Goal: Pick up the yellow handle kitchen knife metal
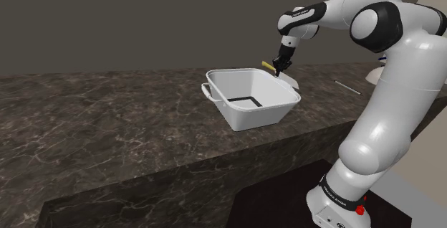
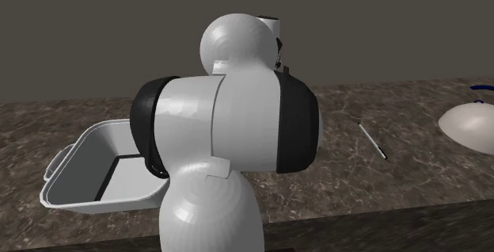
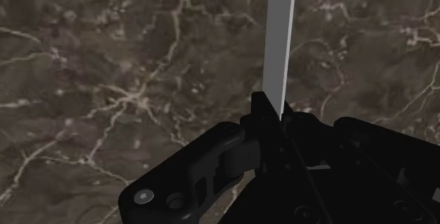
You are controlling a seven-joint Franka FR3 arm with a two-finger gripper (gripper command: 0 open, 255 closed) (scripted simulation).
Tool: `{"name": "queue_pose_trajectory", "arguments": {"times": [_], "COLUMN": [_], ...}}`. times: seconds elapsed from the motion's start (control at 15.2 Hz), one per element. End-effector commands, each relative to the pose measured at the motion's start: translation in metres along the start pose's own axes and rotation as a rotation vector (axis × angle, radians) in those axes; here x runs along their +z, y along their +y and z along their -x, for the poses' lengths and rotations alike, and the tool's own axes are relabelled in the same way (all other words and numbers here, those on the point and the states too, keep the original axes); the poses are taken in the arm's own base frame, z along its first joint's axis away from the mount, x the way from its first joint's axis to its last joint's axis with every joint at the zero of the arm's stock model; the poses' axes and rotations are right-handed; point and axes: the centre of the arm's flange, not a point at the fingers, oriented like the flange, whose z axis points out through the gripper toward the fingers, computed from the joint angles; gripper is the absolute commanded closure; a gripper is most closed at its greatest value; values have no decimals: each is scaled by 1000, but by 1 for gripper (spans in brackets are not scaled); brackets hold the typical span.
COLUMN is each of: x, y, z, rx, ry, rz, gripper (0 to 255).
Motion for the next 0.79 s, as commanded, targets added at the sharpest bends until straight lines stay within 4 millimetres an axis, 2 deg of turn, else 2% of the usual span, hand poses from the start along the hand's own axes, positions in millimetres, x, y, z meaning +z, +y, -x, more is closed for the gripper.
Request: {"name": "queue_pose_trajectory", "arguments": {"times": [0.0, 0.73], "x": [1, -57], "y": [1, -3], "z": [1, 1], "rx": [0, 0], "ry": [0, 0], "rz": [0, 0], "gripper": [255, 255]}}
